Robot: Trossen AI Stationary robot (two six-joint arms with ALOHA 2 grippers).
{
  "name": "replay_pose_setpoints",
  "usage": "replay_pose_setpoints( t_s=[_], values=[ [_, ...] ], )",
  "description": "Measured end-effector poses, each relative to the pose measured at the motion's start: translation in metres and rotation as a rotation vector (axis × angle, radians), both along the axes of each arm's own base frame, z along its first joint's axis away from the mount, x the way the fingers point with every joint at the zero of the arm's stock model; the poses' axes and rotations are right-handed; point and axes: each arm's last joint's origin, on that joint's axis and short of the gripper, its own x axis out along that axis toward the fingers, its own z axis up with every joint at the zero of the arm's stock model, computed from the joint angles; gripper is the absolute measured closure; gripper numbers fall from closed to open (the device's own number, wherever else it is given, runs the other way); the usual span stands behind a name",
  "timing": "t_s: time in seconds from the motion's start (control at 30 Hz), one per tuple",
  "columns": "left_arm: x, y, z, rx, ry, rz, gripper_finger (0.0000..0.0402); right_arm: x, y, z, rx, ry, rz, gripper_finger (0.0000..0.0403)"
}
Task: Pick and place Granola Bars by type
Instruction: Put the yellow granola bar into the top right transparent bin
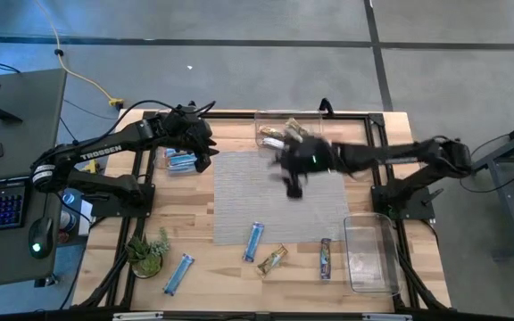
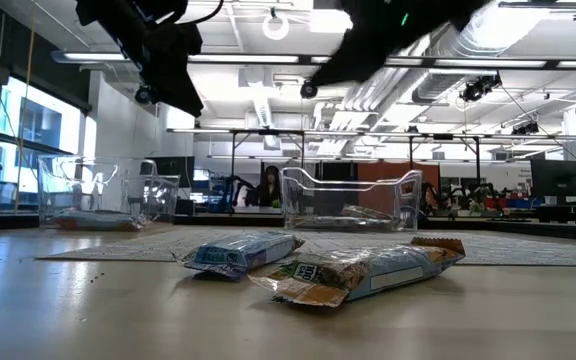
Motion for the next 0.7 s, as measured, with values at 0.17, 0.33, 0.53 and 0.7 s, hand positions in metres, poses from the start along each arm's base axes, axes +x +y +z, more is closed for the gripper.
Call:
replay_pose_setpoints(
  t_s=[0.17, 0.33, 0.53, 0.7],
  values=[
    [0.000, 0.000, 0.000, -0.002, -0.001, 0.002, 0.0257, 0.001, 0.080, -0.004, 0.029, 0.013, 0.310, 0.0242],
    [0.000, 0.000, 0.000, -0.003, -0.001, 0.002, 0.0257, 0.007, 0.144, -0.038, 0.025, 0.094, 0.497, 0.0242],
    [0.000, 0.000, 0.000, -0.014, -0.004, 0.011, 0.0257, 0.017, 0.193, -0.079, -0.011, 0.086, 0.571, 0.0242],
    [0.000, -0.001, 0.000, -0.039, -0.013, 0.011, 0.0257, 0.020, 0.208, -0.109, -0.032, 0.134, 0.556, 0.0242]
  ],
)
